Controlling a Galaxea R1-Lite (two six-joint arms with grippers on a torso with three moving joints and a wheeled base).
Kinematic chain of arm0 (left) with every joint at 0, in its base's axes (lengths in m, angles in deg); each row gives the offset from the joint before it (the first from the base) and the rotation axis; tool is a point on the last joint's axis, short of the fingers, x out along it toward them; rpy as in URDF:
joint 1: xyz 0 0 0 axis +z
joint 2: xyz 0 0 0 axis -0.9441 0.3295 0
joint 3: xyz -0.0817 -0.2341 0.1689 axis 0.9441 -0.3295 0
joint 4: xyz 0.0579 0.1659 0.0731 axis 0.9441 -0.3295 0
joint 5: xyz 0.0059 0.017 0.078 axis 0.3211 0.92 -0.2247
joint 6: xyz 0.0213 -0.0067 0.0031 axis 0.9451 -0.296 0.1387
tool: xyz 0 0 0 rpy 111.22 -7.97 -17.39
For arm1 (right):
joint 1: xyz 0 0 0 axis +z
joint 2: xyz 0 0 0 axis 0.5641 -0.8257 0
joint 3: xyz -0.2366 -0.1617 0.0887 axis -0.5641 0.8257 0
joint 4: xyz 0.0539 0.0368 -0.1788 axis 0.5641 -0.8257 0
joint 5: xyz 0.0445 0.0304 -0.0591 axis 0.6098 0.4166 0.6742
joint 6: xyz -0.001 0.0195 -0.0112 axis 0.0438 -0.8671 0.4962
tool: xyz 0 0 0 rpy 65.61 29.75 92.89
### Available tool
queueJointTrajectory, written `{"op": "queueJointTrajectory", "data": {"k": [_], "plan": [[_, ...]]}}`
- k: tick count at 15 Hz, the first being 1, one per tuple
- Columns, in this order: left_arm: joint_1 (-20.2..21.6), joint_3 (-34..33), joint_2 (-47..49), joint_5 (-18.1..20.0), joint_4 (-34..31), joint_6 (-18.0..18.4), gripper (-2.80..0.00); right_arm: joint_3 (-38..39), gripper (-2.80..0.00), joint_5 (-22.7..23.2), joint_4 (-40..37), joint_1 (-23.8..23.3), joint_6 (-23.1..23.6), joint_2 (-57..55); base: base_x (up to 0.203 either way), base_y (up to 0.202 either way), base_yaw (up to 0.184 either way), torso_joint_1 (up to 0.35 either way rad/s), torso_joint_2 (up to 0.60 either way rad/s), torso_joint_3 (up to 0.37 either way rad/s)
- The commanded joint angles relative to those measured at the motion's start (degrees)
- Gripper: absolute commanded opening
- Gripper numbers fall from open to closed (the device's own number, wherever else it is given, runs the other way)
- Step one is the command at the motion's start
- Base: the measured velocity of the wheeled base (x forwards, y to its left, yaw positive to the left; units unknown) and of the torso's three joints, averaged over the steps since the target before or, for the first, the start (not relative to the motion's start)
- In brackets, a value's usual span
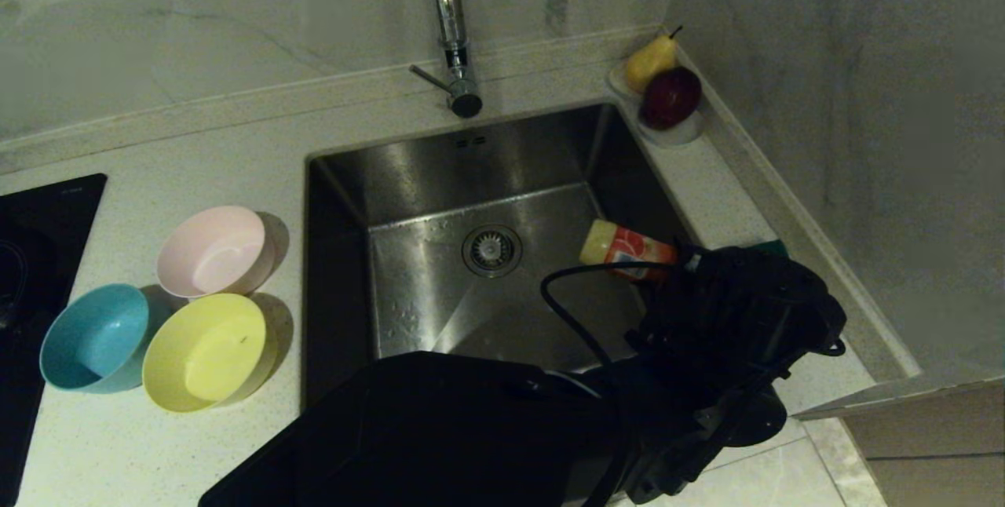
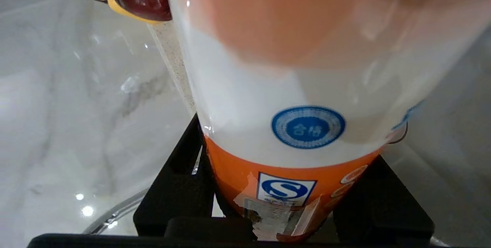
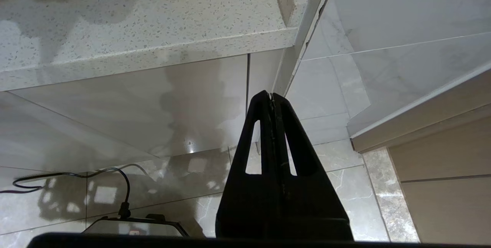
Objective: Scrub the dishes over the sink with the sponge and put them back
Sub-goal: Squeeze it onto the sponge
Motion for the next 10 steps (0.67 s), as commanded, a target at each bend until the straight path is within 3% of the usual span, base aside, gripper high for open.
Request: {"op": "queueJointTrajectory", "data": {"k": [1, 10], "plan": [[0.02, 0.0, 0.67, -0.31, 0.34, 0.74, -2.8, 0.04, -2.8, 0.02, 0.02, 0.0, -0.02, 0.01, 0.0, 0.0, 0.0, 0.0, 0.0, 0.0], [0.05, 0.08, 1.2, -0.4, 0.57, 0.75, -2.8, 0.07, -2.8, 0.0, 0.02, 0.0, -0.02, 0.01, 0.0, 0.0, 0.0, 0.0, 0.0, 0.0]]}}
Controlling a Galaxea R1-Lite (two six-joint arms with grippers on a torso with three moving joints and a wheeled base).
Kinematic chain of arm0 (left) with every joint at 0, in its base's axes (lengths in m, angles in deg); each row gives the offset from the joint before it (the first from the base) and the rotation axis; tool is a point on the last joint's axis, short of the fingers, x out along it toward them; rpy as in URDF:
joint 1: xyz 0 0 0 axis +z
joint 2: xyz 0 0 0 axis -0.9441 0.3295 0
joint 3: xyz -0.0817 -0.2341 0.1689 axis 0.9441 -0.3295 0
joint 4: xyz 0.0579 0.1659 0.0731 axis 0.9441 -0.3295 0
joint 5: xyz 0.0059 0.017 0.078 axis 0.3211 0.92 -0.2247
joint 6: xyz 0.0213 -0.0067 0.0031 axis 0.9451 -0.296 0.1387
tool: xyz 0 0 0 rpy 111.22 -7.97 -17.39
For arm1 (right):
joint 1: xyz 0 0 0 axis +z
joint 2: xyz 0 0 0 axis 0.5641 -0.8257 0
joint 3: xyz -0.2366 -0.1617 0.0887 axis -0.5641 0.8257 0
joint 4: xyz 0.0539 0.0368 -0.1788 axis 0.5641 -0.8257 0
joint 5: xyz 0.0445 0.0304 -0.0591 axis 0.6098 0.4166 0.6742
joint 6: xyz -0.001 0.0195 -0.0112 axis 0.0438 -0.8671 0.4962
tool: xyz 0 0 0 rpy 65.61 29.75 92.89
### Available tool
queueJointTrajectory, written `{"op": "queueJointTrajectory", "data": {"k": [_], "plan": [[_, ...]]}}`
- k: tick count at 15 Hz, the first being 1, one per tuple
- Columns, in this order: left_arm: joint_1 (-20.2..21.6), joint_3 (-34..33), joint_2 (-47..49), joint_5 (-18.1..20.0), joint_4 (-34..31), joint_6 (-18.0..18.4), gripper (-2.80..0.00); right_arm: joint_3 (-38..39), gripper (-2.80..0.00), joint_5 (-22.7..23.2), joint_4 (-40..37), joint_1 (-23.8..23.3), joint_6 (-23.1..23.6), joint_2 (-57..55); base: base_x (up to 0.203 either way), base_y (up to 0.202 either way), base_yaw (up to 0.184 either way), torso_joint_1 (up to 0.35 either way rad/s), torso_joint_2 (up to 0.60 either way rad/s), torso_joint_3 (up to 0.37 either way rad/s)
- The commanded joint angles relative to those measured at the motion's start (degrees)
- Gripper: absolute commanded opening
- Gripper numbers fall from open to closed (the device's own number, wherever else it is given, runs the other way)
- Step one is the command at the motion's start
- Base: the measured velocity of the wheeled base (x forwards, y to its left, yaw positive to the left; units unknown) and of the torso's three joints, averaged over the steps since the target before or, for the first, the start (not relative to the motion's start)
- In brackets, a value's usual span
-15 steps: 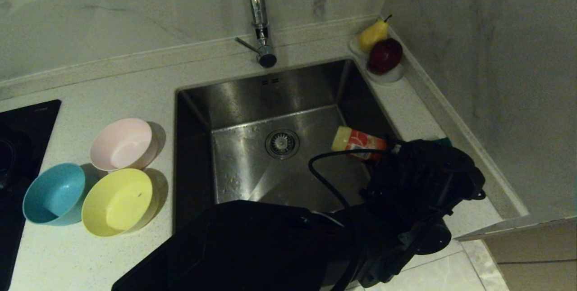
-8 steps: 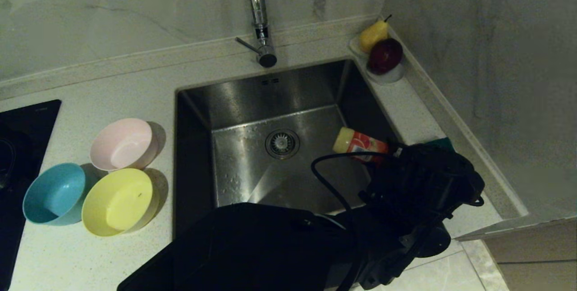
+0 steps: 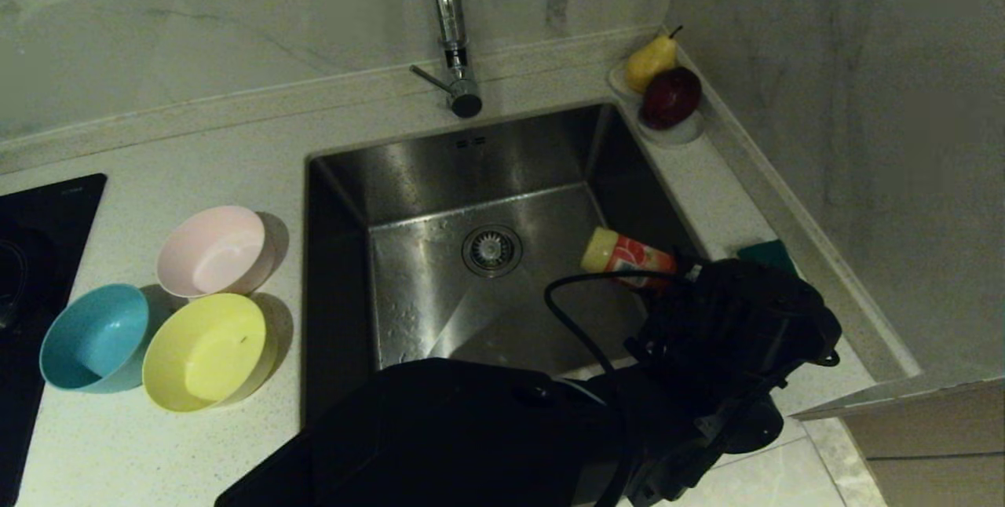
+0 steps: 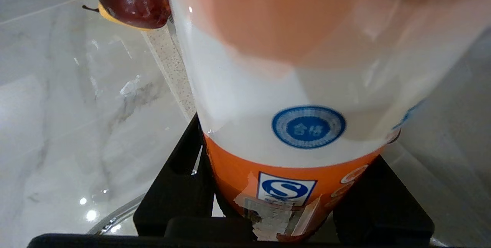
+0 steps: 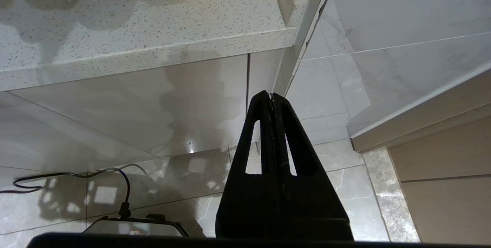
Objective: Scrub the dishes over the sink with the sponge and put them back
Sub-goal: Squeeze it onto the sponge
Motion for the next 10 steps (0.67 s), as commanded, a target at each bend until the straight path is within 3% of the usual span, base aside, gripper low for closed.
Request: {"op": "queueJointTrajectory", "data": {"k": [1, 6, 10], "plan": [[0.11, 0.09, 0.01, -0.34, 0.79, 0.33, -2.8, -0.02, -2.8, 0.01, 0.03, 0.0, 0.03, 0.01, 0.0, 0.0, 0.0, 0.0, 0.0, 0.0], [2.0, 0.07, 0.13, -0.43, 8.65, 0.33, -2.8, 0.04, -2.8, 0.01, 0.03, 0.0, -0.03, 0.01, 0.0, 0.0, 0.0, 0.0, 0.0, 0.0], [3.61, 0.0, 0.65, 0.23, 9.75, 0.25, -2.8, -0.01, -2.8, 0.09, 0.03, 0.0, -0.02, 0.01, 0.0, 0.0, 0.0, 0.0, 0.0, 0.0]]}}
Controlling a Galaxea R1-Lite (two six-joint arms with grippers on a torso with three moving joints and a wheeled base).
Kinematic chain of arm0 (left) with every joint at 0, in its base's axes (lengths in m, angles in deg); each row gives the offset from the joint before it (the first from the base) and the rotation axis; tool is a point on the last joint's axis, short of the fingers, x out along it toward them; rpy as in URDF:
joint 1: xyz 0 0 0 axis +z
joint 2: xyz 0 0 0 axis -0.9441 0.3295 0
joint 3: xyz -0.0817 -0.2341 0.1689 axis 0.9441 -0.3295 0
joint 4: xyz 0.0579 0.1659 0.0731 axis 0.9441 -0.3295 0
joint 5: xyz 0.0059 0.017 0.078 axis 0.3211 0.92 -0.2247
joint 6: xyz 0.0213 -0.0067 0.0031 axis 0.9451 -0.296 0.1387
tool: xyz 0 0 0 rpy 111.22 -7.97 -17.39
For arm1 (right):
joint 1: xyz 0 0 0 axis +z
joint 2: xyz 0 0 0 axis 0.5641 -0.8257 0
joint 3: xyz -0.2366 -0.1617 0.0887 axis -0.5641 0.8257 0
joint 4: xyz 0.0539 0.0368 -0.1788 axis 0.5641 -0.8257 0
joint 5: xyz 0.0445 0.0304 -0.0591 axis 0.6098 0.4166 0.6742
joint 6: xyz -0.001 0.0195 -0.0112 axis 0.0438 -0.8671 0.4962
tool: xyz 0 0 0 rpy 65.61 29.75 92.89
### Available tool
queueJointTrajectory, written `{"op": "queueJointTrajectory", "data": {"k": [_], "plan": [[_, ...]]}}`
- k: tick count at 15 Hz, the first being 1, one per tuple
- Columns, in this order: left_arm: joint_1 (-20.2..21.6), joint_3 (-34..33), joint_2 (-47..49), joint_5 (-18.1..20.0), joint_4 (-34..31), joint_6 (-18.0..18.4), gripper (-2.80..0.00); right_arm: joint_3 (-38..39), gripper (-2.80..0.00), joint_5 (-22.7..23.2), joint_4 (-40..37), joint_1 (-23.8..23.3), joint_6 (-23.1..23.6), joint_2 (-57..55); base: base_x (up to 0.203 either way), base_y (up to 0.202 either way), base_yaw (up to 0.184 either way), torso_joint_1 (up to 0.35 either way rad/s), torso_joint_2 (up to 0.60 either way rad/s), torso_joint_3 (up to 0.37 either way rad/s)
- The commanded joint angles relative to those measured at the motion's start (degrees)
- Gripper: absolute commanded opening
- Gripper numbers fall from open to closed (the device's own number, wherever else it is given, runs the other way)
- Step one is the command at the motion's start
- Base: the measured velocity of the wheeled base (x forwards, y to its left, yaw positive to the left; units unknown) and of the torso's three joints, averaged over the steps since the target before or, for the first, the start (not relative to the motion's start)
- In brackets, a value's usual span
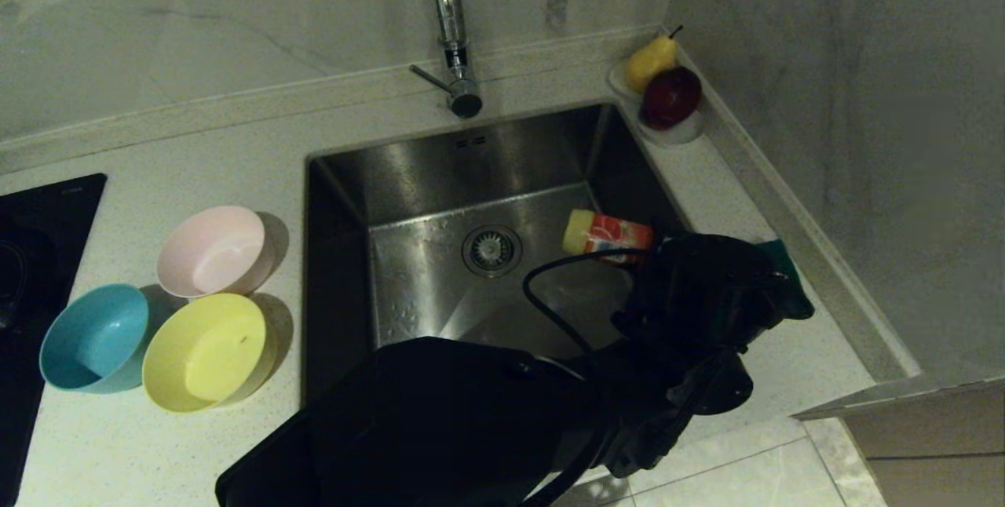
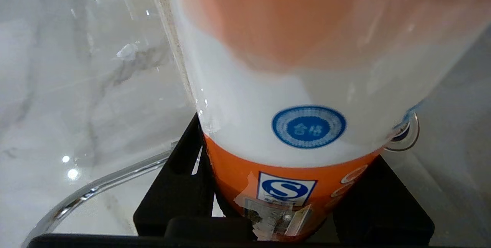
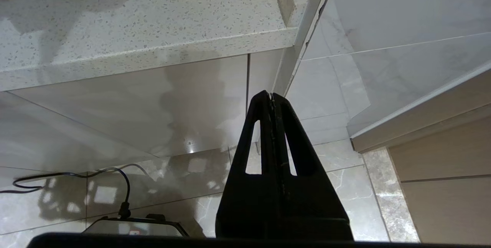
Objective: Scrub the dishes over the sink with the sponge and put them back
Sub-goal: Squeeze it onto the sponge
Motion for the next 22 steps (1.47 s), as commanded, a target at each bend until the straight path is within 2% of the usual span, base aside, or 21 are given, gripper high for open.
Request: {"op": "queueJointTrajectory", "data": {"k": [1, 10, 14, 18, 19, 20, 22], "plan": [[0.69, -0.01, 0.61, -0.1, 0.96, 0.58, -2.8, 0.02, -2.8, 0.03, -0.03, 0.0, 0.06, 0.01, 0.0, 0.0, 0.0, 0.0, 0.0, 0.0], [1.29, 0.07, 2.09, 1.13, 1.37, 0.67, -2.8, 0.0, -2.8, 0.0, -0.03, 0.0, -0.03, 0.01, 0.0, 0.0, 0.0, 0.0, 0.0, 0.0], [1.38, 0.07, 2.66, 0.98, 5.66, 0.67, -2.8, -0.04, -2.8, 0.0, -0.03, 0.0, 0.06, 0.01, 0.0, 0.0, 0.0, 0.0, 0.0, 0.0], [1.38, 0.07, 2.7, 0.61, 6.98, -0.46, -2.8, -0.02, -2.8, 0.01, -0.03, 0.0, 0.06, -0.02, 0.0, 0.0, 0.0, 0.0, 0.0, 0.0], [1.38, 0.07, 2.77, 0.61, 7.66, -2.49, -2.8, -0.04, -2.8, 0.0, -0.03, 0.0, 0.01, 0.01, 0.0, 0.0, 0.0, 0.0, 0.0, 0.0], [1.35, 0.07, 2.78, 0.61, 8.26, -6.01, -2.8, -0.04, -2.8, 0.0, -0.02, 0.0, -0.03, 0.01, 0.0, 0.0, 0.0, 0.0, 0.0, 0.0], [1.3, 0.07, 2.2, 0.61, 8.23, -16.14, -2.8, 0.03, -2.8, 0.0, -0.03, 0.0, 0.0, 0.01, 0.0, 0.0, 0.0, 0.0, 0.0, 0.0]]}}
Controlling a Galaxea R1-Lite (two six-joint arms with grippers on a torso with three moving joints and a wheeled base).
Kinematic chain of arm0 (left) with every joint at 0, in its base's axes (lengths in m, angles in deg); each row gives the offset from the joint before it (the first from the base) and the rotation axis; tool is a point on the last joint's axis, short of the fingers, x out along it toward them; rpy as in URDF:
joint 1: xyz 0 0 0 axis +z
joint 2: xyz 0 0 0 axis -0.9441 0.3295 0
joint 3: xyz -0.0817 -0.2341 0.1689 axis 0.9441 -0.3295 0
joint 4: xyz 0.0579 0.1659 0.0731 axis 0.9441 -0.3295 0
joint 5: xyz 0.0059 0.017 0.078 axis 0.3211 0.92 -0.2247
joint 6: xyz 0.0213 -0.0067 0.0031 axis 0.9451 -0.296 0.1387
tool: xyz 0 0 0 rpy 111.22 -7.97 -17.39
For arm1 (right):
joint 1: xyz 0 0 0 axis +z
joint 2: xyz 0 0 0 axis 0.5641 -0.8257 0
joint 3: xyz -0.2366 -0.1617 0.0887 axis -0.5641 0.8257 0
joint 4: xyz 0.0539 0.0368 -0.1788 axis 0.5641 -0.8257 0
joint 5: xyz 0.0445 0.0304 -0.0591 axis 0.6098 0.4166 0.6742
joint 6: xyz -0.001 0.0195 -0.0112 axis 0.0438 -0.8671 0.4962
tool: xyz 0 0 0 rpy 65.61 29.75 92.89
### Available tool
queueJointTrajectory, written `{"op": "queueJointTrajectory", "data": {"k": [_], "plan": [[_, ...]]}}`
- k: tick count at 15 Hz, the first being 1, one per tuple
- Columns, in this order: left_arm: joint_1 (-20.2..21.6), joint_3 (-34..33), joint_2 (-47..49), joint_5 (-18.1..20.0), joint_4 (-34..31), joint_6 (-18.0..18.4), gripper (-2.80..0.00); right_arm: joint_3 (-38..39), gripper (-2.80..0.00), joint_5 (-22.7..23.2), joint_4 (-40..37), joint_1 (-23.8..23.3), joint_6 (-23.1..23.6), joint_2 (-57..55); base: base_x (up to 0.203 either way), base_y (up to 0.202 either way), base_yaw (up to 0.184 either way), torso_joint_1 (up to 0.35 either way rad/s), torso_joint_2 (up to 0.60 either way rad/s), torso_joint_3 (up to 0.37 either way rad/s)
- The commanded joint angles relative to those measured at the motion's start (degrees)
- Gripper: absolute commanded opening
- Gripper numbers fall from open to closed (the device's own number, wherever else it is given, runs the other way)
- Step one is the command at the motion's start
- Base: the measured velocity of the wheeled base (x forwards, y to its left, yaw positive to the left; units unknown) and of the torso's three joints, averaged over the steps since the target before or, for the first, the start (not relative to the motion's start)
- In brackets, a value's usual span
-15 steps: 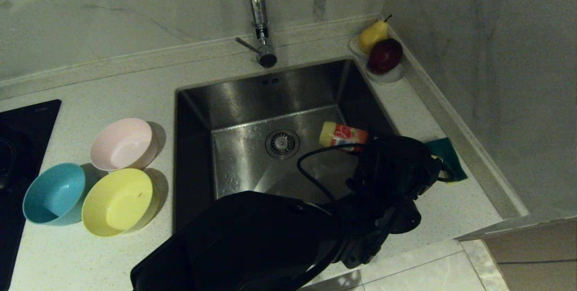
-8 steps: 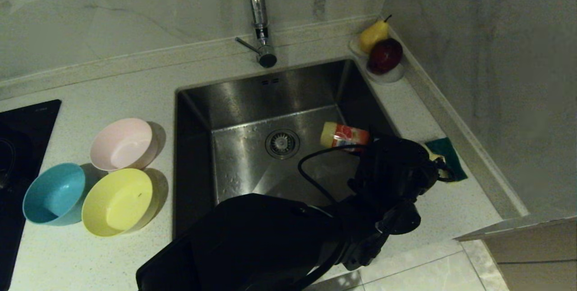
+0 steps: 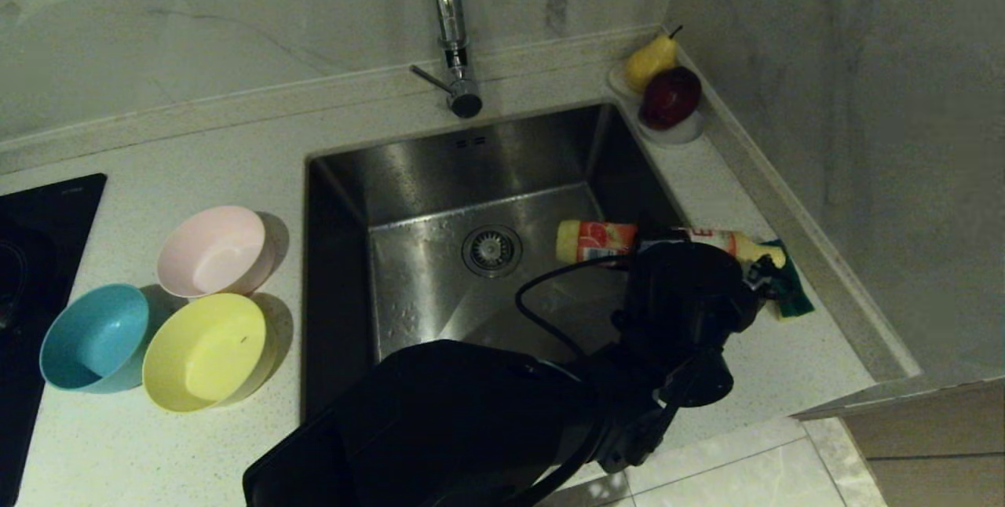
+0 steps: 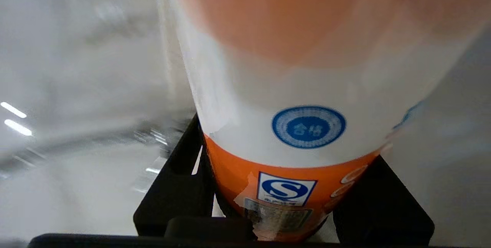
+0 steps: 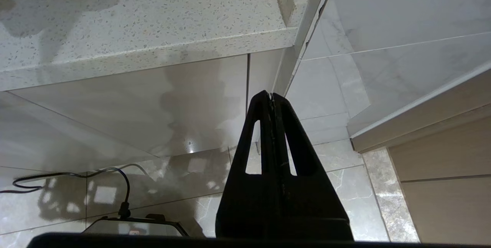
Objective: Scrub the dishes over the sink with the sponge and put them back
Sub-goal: Squeeze it onto the sponge, then place the dish soap on the table
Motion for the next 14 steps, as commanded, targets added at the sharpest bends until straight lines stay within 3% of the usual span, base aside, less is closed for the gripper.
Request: {"op": "queueJointTrajectory", "data": {"k": [1, 4, 7, 10, 14], "plan": [[-0.09, -0.03, -1.41, -0.26, 0.09, -10.73, -2.8, 0.07, -2.8, 0.04, 0.05, 0.0, 0.05, 0.01, 0.0, 0.0, 0.0, 0.0, 0.0, 0.0], [-0.22, -0.11, -6.33, 0.1, -0.22, -21.78, -2.8, 0.07, -2.8, 0.04, 0.04, 0.0, 0.02, 0.01, 0.0, 0.0, 0.0, 0.0, 0.0, 0.0], [-1.15, -0.14, -11.14, 0.4, 0.35, -27.85, -2.8, 0.05, -2.8, 0.04, 0.04, 0.0, -0.03, 0.01, 0.0, 0.0, 0.0, 0.0, 0.0, 0.0], [-2.16, -0.19, -15.53, 2.78, 0.6, -33.09, -2.8, 0.07, -2.8, 0.04, 0.04, 0.0, -0.02, 0.01, 0.0, 0.0, 0.0, 0.0, 0.0, 0.0], [-2.38, -0.2, -20.08, 4.43, 4.14, -34.68, -2.8, -0.01, -2.8, 0.04, 0.09, 0.0, 0.02, -0.07, 0.0, 0.0, 0.0, 0.0, 0.0, 0.0]]}}
